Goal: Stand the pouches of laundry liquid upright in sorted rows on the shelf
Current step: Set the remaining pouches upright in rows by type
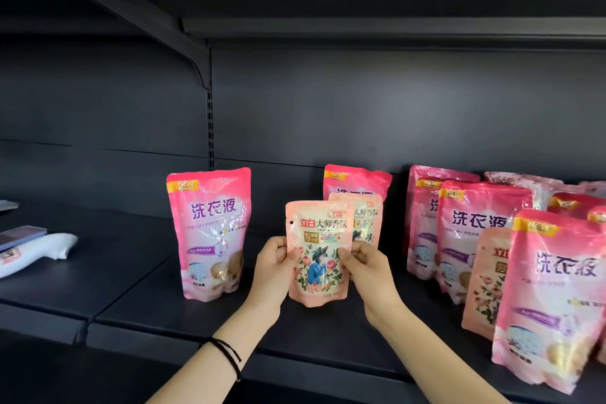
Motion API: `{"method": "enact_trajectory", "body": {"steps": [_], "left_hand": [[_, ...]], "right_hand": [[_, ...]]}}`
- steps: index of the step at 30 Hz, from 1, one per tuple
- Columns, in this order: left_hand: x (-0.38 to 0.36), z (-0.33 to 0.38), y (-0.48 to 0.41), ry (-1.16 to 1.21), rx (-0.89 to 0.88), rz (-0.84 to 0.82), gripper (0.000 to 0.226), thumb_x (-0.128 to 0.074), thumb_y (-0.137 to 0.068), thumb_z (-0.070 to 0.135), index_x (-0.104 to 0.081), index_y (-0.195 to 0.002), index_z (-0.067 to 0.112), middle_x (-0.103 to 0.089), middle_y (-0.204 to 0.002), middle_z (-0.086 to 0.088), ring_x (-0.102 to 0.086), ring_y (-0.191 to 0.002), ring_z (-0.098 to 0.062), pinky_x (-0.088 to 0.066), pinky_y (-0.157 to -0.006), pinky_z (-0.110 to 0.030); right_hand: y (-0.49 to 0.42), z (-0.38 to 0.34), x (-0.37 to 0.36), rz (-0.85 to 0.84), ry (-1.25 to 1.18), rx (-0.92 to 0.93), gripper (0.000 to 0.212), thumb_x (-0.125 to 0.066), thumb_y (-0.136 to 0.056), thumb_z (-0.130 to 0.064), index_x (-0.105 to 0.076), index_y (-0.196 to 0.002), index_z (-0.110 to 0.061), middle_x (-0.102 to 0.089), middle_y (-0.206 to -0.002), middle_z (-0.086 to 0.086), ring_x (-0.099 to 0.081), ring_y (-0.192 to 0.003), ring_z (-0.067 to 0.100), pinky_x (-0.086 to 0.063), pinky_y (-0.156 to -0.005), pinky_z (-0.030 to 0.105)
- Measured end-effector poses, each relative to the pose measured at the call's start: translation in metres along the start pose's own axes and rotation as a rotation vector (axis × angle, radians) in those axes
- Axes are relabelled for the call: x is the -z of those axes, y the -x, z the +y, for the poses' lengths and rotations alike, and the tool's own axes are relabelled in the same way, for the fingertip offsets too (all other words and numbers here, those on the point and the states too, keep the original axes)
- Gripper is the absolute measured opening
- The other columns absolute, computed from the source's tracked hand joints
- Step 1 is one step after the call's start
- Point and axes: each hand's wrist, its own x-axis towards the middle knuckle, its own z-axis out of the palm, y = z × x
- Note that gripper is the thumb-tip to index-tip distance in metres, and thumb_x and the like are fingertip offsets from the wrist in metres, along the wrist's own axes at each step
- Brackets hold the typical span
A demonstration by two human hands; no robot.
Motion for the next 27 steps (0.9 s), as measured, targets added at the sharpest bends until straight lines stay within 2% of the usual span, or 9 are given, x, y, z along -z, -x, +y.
{"method": "enact_trajectory", "body": {"steps": [12, 15, 19, 22, 25, 27], "left_hand": [[-0.058, -0.005, 0.0, -0.09, -0.056, -0.144, 0.007, -0.052, -0.094, 0.005, -0.054, -0.1, 0.01, -0.07, -0.098, 0.001, -0.067, -0.087, -0.005, -0.053, -0.06, -0.015], [-0.062, -0.011, -0.004, -0.107, -0.059, -0.127, 0.007, -0.052, -0.095, 0.006, -0.054, -0.1, 0.01, -0.07, -0.1, -0.002, -0.068, -0.094, -0.013, -0.055, -0.065, -0.02], [-0.058, -0.013, -0.006, -0.089, -0.057, -0.099, 0.011, -0.051, -0.095, 0.007, -0.053, -0.094, 0.017, -0.069, -0.1, -0.002, -0.068, -0.092, -0.011, -0.054, -0.064, -0.021], [-0.054, -0.014, -0.01, -0.113, -0.055, -0.095, 0.008, -0.052, -0.095, 0.009, -0.053, -0.099, 0.015, -0.069, -0.103, -0.003, -0.067, -0.095, -0.013, -0.054, -0.066, -0.021], [-0.048, -0.012, -0.012, -0.218, -0.024, -0.151, 0.018, -0.054, -0.095, 0.016, -0.052, -0.113, 0.013, -0.068, -0.111, -0.004, -0.066, -0.099, -0.012, -0.054, -0.073, -0.023], [-0.041, -0.008, -0.013, -0.381, -0.034, -0.198, 0.03, -0.055, -0.095, 0.024, -0.05, -0.122, 0.014, -0.066, -0.116, -0.004, -0.063, -0.1, -0.01, -0.052, -0.075, -0.021]], "right_hand": [[-0.001, -0.002, 0.056, 0.144, 0.024, 0.058, 0.009, -0.053, -0.095, -0.004, -0.061, -0.094, -0.007, -0.072, -0.091, 0.002, -0.068, -0.082, 0.01, -0.052, -0.062, 0.019], [-0.003, 0.003, 0.058, 0.117, 0.045, 0.047, 0.012, -0.051, -0.096, -0.003, -0.06, -0.092, -0.01, -0.072, -0.094, 0.002, -0.068, -0.086, 0.011, -0.053, -0.066, 0.021], [-0.01, 0.005, 0.056, 0.069, 0.102, 0.045, 0.011, -0.05, -0.097, -0.003, -0.06, -0.096, -0.008, -0.072, -0.098, 0.003, -0.068, -0.089, 0.01, -0.054, -0.066, 0.019], [-0.014, 0.006, 0.056, 0.043, 0.142, 0.039, 0.01, -0.05, -0.097, -0.006, -0.059, -0.098, -0.009, -0.071, -0.101, 0.003, -0.068, -0.095, 0.012, -0.055, -0.072, 0.023], [-0.015, 0.007, 0.063, 0.037, 0.291, 0.043, 0.007, -0.053, -0.096, -0.012, -0.06, -0.096, -0.011, -0.071, -0.097, 0.001, -0.067, -0.096, 0.015, -0.056, -0.079, 0.028], [-0.016, 0.004, 0.071, 0.027, 0.519, 0.044, 0.011, -0.059, -0.093, -0.022, -0.06, -0.098, -0.012, -0.069, -0.095, 0.0, -0.065, -0.093, 0.015, -0.053, -0.075, 0.023]]}}
